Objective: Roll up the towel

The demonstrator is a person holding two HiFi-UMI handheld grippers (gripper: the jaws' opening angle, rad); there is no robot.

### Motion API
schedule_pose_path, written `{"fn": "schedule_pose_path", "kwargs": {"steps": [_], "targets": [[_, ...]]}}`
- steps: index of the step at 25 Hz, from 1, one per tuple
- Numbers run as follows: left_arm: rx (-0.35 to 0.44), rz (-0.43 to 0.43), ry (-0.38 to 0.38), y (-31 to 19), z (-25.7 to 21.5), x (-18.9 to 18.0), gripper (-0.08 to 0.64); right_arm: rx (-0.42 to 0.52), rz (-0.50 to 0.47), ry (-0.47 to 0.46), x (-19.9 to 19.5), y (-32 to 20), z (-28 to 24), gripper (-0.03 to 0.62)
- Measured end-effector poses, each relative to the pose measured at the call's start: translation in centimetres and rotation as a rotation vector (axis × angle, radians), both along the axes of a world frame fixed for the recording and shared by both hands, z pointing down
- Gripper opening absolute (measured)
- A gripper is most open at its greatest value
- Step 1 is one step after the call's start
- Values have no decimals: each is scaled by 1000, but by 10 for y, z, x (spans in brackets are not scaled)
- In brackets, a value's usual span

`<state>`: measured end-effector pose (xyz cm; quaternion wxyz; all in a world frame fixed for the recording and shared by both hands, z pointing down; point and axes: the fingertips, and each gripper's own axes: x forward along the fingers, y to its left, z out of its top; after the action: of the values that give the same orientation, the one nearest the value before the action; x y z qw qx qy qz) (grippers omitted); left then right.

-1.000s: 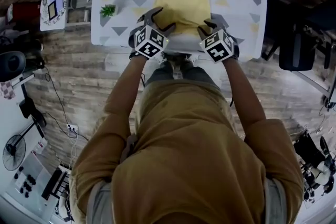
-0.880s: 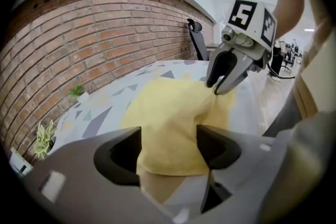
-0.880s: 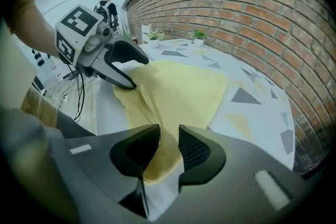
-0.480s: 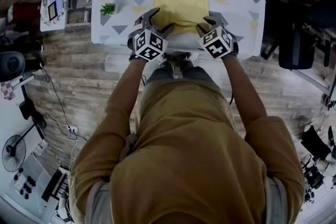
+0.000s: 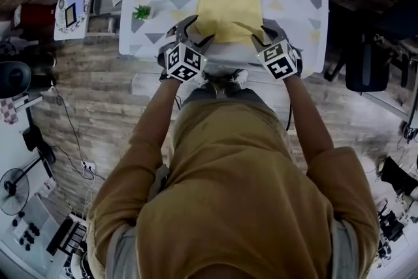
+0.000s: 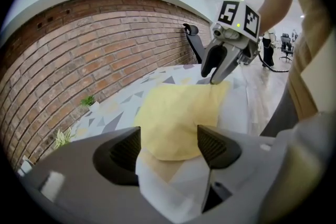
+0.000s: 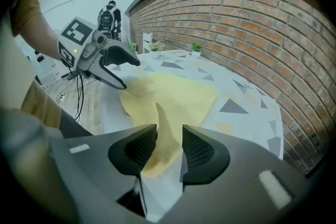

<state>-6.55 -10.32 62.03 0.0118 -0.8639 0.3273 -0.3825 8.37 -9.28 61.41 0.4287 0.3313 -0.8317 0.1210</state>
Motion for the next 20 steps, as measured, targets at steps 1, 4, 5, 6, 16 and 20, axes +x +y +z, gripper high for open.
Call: {"fn": "schedule_pose_path", "kwargs": {"steps": [1,4,5,6,16,20], "targets": [[2,4,1,2,-1,0,365,6,12,-20,0,-1,-3,135],[3,18,2,9,-1,2,365,5,70,-85,1,-4,-13,137],[4,23,2,12,-2,2,365,8,86,-98,2,-5,-16,137],[7,28,1,13,-2,3,365,18,96,-104,4,-6,-19,137],[46,75,-10,29,-14,0,365,82,58,-95,16,11,-38,137],[51,115,-26,40,-13,2,364,107,-62,-6,8,33,-24,137]]}}
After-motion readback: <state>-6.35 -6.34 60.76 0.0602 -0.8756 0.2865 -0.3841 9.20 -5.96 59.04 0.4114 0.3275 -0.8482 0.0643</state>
